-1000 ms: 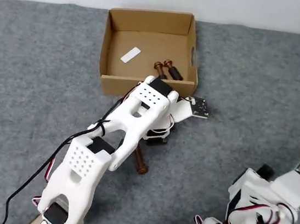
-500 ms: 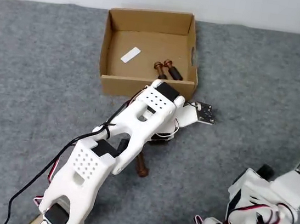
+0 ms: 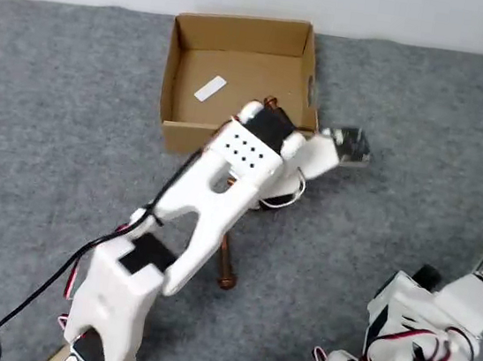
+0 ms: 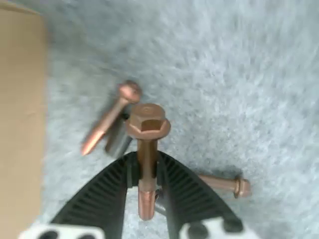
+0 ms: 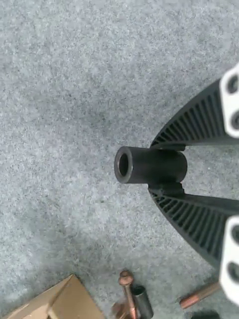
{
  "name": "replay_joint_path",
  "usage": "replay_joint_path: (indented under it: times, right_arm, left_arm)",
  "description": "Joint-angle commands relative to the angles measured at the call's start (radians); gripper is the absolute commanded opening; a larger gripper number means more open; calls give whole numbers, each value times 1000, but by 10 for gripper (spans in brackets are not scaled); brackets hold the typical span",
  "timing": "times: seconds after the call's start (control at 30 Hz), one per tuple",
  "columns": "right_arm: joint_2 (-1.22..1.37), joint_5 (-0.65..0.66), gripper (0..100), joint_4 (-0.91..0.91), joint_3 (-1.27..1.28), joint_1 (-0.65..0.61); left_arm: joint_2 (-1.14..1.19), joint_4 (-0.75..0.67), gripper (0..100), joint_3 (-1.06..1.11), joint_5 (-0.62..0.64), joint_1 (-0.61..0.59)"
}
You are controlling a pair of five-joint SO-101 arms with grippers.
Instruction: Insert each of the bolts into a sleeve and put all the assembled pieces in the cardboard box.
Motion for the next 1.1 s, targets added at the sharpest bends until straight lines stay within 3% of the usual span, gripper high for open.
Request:
replay_joint_path:
  times: [0.0, 0.17, 0.3, 0.6, 0.83, 0.93, 1.07]
  right_arm:
    - [-50, 68, 8, 39, -12, 7]
    - [-202, 193, 8, 39, -9, 10]
    - [-282, 219, 8, 38, 17, 8]
    - [-308, 172, 8, -35, 130, 8]
    - [-315, 91, 8, -133, 222, 4]
    - [-315, 69, 8, -170, 269, -70]
    - [-315, -26, 8, -182, 328, -277]
  left_arm:
    - [-222, 29, 5, 19, 129, 3]
    - [-470, 29, 5, 194, 304, 2]
    - [-690, 12, 5, 421, 321, 2]
    - [-1220, -273, 5, 940, 598, -21]
    - [-1590, -477, 5, 1251, 695, -35]
    - [-1694, -566, 5, 1337, 717, -109]
    - [-1806, -704, 5, 1417, 678, -196]
